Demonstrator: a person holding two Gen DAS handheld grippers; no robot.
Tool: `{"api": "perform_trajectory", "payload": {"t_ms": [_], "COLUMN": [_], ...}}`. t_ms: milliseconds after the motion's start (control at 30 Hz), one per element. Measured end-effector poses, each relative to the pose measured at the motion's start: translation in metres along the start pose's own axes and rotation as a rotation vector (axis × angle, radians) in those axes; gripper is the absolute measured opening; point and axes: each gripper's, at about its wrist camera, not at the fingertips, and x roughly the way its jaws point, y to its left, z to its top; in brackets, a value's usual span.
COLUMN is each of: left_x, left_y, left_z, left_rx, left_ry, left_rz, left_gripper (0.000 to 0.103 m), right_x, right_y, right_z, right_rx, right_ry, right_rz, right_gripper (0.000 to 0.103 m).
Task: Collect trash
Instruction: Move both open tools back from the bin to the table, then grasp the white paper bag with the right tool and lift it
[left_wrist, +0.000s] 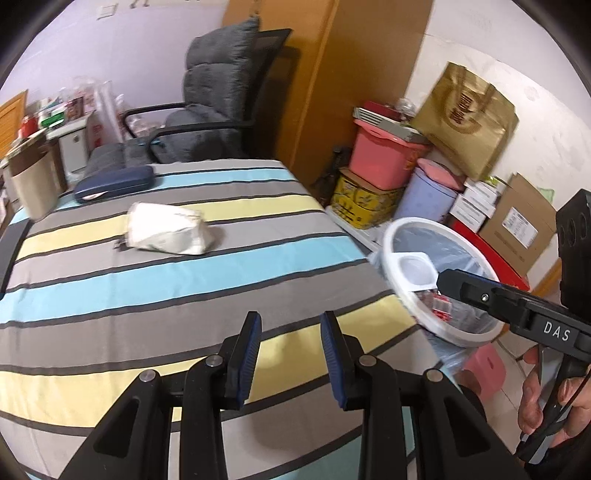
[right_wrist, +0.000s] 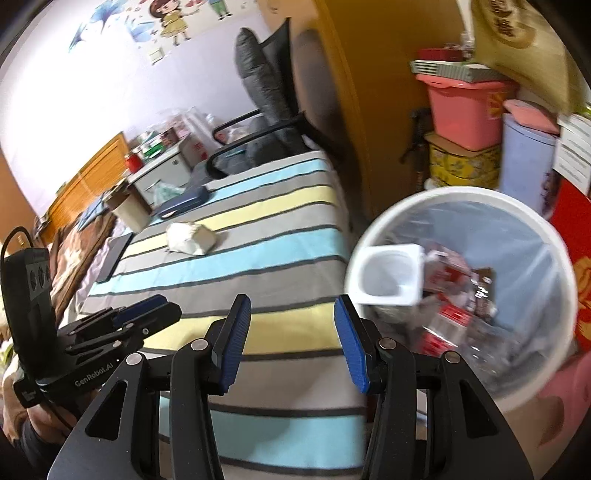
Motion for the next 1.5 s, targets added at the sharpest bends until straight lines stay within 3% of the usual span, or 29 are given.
{"api": "perform_trajectory", "payload": {"t_ms": [267,567,1100,1500], "left_x": [-0.013,-0.020,-0.012,-0.004], "left_y": [0.039,0.074,0.117,0.133], "left_z": [0.003,0.001,-0.006,-0.011], "left_rx": [-0.049,-0.101,-0.172,-0.219], "left_ry": [-0.020,-0.027,-0.010,0.010], "left_rz": [0.061,0.107,0.080,0.047], "left_gripper": [0.033,0.033,0.033,0.033], "right_x": [0.031,0.073,0.146,0.156], "right_y": [0.031,0.061,0.080,0.089], "right_z": [0.015,0.025,0.049,0.059], "right_rx": [-0.099,-0.228,-0.383,-0.456], "right_ry": [0.068,0.146,0.209,0.199], "right_rz": [0.091,0.126,0.155,0.258], "right_gripper": [0.050,0.056,0.058,0.058]}}
